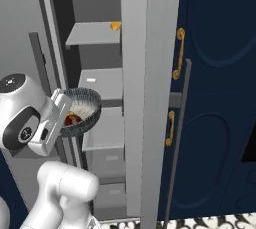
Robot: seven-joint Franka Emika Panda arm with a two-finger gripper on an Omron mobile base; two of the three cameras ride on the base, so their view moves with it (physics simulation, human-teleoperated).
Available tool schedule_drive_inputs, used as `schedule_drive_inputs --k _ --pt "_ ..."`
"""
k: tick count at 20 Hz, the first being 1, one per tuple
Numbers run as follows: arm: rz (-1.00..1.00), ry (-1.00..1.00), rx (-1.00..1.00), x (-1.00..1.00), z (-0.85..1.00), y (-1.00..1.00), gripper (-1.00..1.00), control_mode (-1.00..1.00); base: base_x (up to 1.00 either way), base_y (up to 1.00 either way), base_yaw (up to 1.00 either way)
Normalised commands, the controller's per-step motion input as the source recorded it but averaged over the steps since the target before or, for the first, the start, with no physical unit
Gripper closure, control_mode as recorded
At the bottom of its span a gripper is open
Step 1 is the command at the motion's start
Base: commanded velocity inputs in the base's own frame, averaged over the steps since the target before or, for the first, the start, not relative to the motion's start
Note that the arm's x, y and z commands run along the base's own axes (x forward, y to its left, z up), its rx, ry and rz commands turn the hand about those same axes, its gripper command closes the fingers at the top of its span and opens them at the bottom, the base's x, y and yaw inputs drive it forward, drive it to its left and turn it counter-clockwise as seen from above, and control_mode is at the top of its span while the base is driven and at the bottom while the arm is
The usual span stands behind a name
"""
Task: Pick the chicken drumstick and squash from their plates and place them in the bowl. Then put the bowl in the fridge.
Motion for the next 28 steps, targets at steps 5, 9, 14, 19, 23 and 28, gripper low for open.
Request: schedule_drive_inputs --k 5,9,14,19,23,28 --pt "0.0 0.0 0.0 0.0 0.0 0.0 1.0 1.0 0.39 -0.41 -0.01" --pt "0.0 0.0 0.0 0.0 0.0 0.0 1.0 1.0 0.33 0.0 0.0" --pt "0.0 0.0 0.0 0.0 0.0 0.0 1.0 1.0 0.32 0.03 0.0" --pt "0.0 0.0 0.0 0.0 0.0 0.0 1.0 1.0 0.41 0.11 0.04" --pt "0.0 0.0 0.0 0.0 0.0 0.0 1.0 1.0 0.31 -0.06 0.14" --pt "0.0 0.0 0.0 0.0 0.0 0.0 1.0 1.0 0.14 -0.15 0.14"
